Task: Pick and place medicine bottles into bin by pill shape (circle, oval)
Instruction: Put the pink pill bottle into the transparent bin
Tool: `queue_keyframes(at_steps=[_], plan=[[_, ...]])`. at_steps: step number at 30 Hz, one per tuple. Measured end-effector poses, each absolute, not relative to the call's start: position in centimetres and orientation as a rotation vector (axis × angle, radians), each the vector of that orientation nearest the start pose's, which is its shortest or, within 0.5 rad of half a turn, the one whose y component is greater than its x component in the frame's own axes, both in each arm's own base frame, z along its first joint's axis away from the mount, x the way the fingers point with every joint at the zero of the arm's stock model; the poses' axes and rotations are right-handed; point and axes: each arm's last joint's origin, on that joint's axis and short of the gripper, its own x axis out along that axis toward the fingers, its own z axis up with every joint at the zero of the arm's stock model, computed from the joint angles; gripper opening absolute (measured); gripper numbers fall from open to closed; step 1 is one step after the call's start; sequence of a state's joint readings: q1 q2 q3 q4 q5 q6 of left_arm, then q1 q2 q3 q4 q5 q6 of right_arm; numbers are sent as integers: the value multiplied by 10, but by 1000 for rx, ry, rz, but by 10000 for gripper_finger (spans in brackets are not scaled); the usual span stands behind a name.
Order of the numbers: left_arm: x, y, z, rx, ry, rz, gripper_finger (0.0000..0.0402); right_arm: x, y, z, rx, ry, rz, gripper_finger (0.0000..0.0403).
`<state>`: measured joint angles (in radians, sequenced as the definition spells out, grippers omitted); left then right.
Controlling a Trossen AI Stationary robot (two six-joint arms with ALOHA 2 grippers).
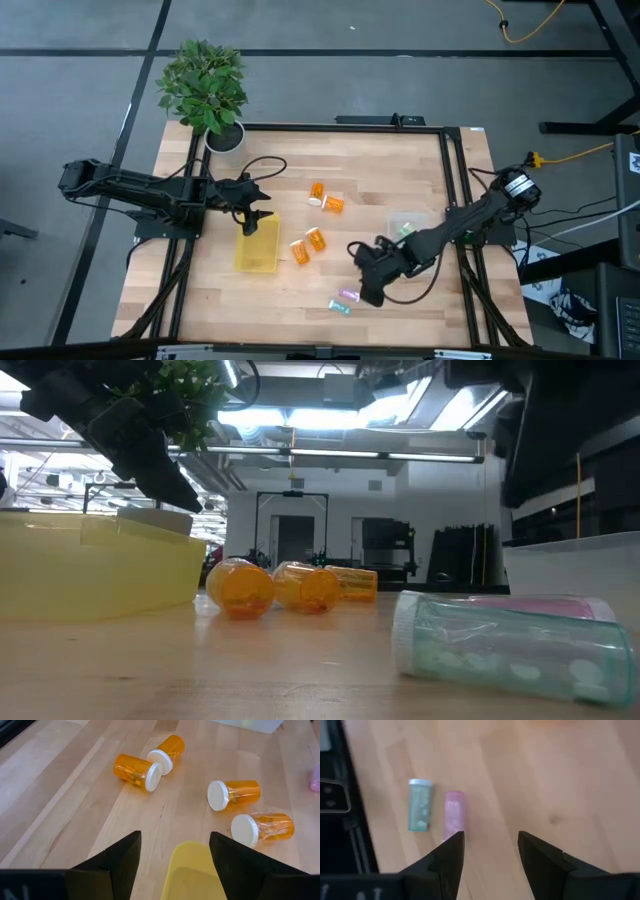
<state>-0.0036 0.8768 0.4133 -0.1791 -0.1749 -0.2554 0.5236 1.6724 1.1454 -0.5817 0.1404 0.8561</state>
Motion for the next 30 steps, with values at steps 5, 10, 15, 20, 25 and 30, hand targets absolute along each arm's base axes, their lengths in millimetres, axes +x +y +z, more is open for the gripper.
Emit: queue_keyframes(at_steps=[5,10,15,20,25,30], plan=[[174,4,193,-188,615,246,229,301,162,194,353,1132,-39,187],[174,4,193,-188,615,246,229,306,156,186,349,1160,-36,187],[174,4,193,-188,616,246,229,310,156,187,348,1132,-14,187],[174,4,193,-188,615,247,229,316,160,191,324,1057,55,187],[174,4,193,-188,615,246,229,320,161,193,296,1008,97,187],[174,4,193,-188,615,246,229,321,160,193,299,1011,95,187]])
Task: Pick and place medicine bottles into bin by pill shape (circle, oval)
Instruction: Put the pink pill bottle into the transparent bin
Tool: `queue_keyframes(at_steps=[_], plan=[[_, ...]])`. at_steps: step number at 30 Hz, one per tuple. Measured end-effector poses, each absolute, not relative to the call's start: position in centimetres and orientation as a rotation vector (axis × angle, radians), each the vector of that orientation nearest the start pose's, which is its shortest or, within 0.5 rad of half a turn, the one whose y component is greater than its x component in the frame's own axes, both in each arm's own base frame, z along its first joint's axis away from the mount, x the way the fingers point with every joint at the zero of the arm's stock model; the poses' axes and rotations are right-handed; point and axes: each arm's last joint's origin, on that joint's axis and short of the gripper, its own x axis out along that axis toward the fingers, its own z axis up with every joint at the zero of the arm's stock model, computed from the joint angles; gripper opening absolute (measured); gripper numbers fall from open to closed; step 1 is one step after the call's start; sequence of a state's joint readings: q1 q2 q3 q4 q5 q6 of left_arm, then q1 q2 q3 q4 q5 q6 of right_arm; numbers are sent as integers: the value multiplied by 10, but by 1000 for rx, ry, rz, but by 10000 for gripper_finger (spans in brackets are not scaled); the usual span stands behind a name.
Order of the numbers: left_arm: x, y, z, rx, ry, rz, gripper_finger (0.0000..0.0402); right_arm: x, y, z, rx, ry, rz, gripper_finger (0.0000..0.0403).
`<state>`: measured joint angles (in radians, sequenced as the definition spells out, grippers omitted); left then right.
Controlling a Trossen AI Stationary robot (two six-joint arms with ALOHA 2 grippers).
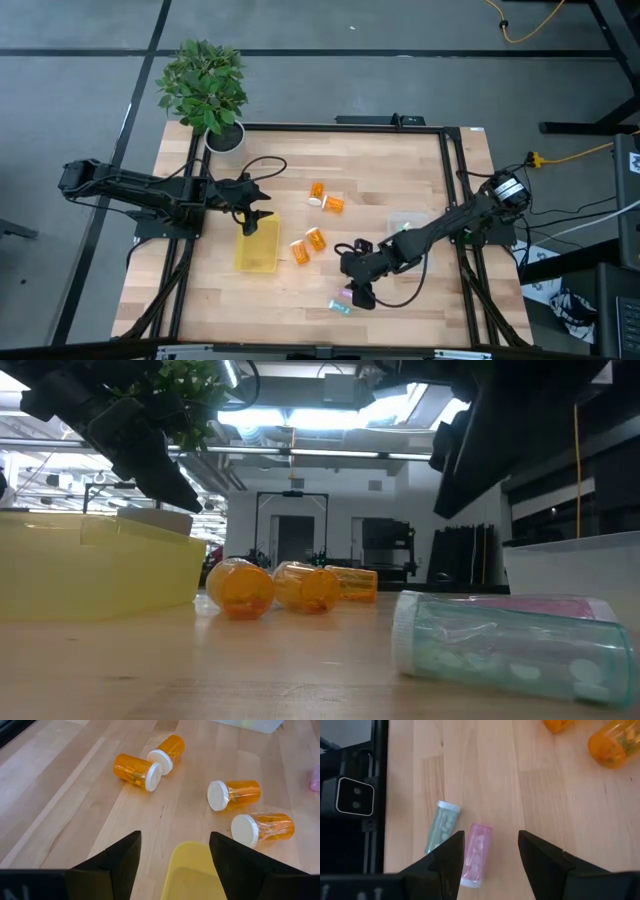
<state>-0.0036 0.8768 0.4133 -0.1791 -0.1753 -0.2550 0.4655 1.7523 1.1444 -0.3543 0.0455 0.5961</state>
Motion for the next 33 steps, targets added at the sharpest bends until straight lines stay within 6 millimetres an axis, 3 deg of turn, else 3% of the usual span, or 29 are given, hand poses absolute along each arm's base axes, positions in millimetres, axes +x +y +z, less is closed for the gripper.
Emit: queue_keyframes(at_steps=[12,33], plan=[[174,4,193,-188,616,247,229,342,150,197,268,1012,113,187],[174,4,193,-188,616,246,229,334,151,191,297,1112,85,187]])
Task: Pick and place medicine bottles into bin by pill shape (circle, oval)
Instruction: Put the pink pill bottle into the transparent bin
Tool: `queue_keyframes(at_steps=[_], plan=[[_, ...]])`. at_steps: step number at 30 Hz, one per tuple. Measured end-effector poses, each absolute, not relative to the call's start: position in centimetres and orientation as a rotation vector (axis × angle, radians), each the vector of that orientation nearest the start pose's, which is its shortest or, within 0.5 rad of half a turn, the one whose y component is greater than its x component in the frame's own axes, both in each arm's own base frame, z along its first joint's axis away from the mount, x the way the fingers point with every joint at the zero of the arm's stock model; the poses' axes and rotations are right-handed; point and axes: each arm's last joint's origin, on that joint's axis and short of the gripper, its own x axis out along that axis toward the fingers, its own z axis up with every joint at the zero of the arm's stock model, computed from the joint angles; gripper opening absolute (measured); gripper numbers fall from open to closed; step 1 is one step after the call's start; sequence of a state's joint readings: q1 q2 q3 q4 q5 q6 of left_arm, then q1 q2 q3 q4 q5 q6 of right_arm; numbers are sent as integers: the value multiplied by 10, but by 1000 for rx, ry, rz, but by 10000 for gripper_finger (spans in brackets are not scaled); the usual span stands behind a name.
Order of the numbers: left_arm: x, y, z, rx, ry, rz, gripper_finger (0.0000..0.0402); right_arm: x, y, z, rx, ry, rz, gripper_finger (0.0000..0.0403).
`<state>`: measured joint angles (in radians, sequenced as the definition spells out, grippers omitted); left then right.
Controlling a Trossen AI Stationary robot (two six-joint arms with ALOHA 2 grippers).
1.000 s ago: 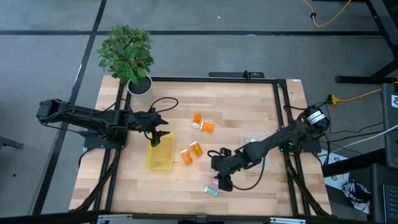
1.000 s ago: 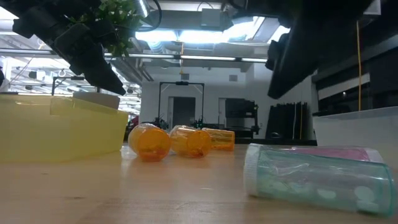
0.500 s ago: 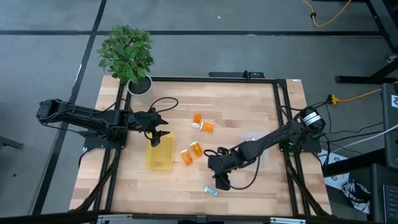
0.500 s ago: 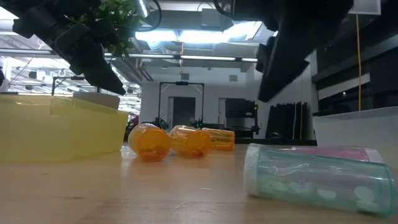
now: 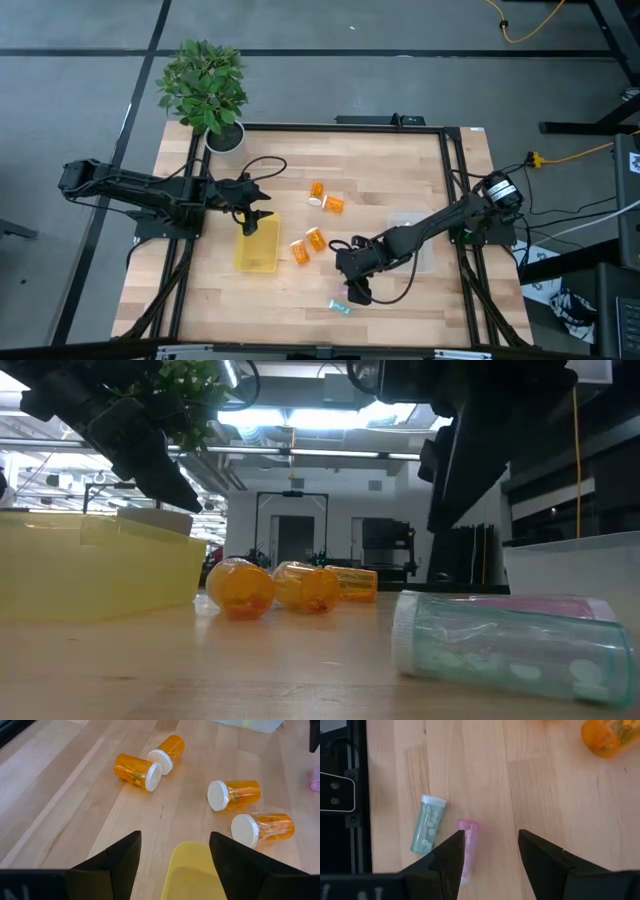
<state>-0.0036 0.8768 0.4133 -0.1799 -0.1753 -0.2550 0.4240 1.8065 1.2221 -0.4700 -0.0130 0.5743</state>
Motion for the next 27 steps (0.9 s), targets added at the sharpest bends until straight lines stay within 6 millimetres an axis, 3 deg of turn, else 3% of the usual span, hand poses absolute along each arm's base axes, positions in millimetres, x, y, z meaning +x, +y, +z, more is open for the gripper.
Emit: queue_keyframes(at_steps=[4,11,27], plan=[[174,4,193,-188,617,246,229,333,158,187,298,1123,106,187],[174,4,193,-188,617,246,229,334,169,161,341,1237,169,176],[174,4,193,-188,616,246,229,338,171,160,379,1220,193,164]])
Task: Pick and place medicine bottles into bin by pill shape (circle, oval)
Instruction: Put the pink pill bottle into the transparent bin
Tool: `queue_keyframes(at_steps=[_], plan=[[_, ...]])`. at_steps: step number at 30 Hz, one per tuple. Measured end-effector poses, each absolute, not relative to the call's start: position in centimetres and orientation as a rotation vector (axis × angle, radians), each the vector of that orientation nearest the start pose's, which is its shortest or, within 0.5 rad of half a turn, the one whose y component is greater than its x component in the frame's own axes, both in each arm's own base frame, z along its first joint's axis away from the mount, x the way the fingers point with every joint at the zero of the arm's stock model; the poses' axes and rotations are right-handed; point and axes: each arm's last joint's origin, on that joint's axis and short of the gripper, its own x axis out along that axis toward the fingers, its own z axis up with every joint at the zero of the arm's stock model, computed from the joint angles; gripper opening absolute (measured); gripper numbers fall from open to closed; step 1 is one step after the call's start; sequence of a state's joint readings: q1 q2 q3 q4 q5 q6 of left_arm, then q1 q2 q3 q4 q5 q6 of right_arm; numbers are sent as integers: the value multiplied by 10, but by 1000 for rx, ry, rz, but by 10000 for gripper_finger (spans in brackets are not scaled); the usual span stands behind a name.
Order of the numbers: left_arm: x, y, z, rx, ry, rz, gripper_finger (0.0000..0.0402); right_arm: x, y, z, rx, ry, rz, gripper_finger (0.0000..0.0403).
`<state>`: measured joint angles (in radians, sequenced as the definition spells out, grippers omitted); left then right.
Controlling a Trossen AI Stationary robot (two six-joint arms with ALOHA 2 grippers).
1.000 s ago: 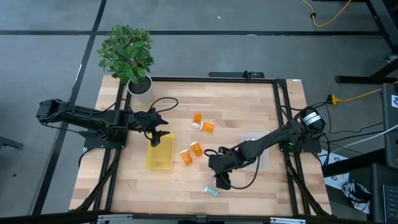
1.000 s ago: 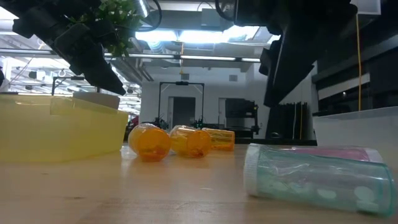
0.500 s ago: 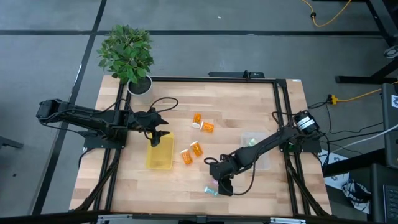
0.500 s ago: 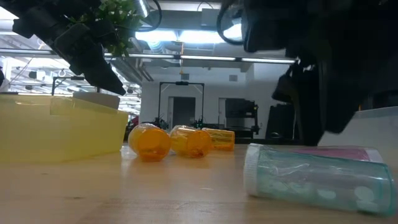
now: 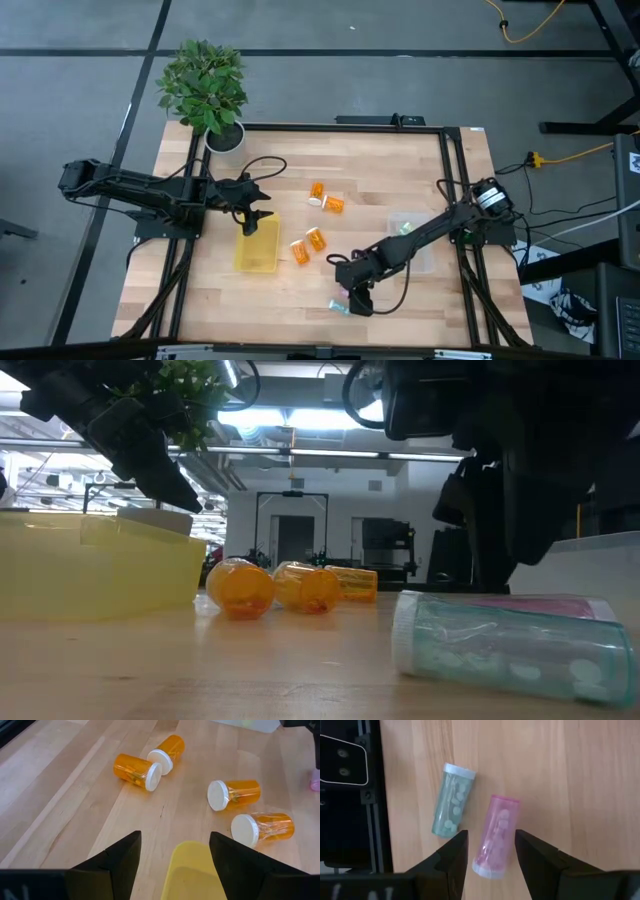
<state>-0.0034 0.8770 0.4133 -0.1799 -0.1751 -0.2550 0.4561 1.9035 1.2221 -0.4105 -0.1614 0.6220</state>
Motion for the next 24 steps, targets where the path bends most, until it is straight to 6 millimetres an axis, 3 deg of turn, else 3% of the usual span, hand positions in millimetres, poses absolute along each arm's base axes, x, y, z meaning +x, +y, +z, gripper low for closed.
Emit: queue_keyframes(at_steps=[13,24], plan=[[174,4,193,-188,619,246,229,338,170,146,329,1259,177,164],[174,4,192,-188,620,246,229,338,162,144,97,1211,104,165]])
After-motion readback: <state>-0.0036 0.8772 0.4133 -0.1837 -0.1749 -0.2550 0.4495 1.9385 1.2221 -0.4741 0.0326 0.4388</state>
